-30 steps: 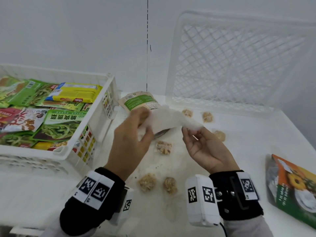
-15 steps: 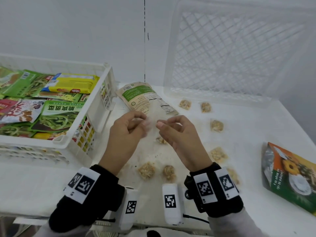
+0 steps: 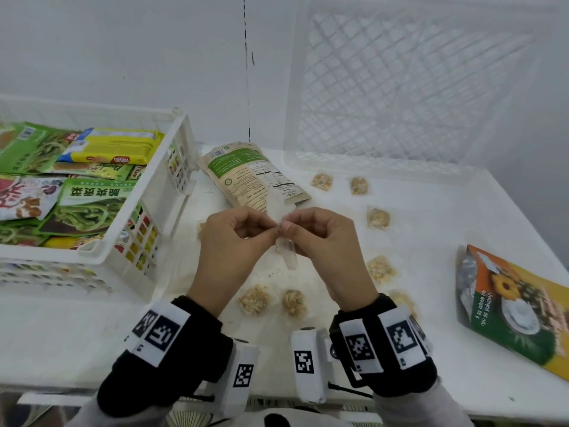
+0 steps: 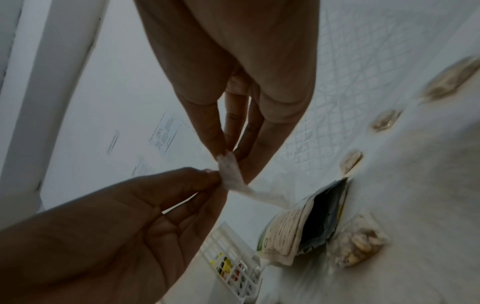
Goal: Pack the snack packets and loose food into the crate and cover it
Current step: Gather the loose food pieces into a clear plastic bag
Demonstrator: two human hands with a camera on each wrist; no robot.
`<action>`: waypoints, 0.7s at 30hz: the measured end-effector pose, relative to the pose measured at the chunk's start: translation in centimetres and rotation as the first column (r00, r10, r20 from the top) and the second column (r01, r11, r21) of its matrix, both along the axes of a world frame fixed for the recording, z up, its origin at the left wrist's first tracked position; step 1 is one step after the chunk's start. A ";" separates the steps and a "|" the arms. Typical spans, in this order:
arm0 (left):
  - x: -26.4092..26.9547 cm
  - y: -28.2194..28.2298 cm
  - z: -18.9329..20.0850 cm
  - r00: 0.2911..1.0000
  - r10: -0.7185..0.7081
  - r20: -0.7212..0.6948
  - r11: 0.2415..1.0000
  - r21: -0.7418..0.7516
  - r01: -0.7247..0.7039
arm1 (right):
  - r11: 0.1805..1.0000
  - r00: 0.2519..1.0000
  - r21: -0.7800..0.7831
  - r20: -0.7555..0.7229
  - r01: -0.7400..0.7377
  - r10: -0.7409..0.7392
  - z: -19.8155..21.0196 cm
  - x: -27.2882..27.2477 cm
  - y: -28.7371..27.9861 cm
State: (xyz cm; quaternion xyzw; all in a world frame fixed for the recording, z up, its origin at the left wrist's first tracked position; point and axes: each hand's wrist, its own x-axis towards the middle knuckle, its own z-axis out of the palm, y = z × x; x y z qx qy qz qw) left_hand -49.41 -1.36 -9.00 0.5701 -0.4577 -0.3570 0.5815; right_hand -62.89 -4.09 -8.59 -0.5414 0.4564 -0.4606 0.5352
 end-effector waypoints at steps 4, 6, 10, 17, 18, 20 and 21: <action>-1.0 -0.4 0.2 0.999 -0.040 -0.019 0.999 0.005 0.040 | 0.997 0.997 -0.014 0.014 0.076 -0.076 0.0 -1.1 0.0; -1.7 -0.6 0.2 0.998 -0.046 -0.051 0.999 0.006 0.046 | 0.991 0.992 -0.043 0.018 0.123 -0.122 0.0 -1.5 0.1; -2.1 -0.8 0.1 0.991 -0.022 -0.129 0.999 0.036 0.027 | 0.971 0.967 -0.048 0.110 0.234 -0.228 0.3 -3.2 -0.3; -4.5 -1.1 0.9 0.917 -0.004 0.398 0.979 -0.184 0.084 | 0.927 0.925 -0.375 -0.358 -0.015 -0.130 1.4 -5.6 -0.9; -5.0 -1.3 1.1 0.882 -0.005 0.470 0.969 -0.216 0.120 | 0.924 0.921 -0.377 -0.378 -0.063 -0.091 1.6 -5.8 -1.0; -5.8 -1.8 1.5 0.814 -0.007 0.581 0.956 -0.235 0.176 | 0.930 0.933 -0.354 -0.359 -0.103 -0.034 1.8 -6.4 -1.4; -6.2 -1.9 1.5 0.775 0.004 0.632 0.949 -0.246 0.195 | 0.934 0.941 -0.344 -0.337 -0.097 -0.027 1.9 -6.9 -1.7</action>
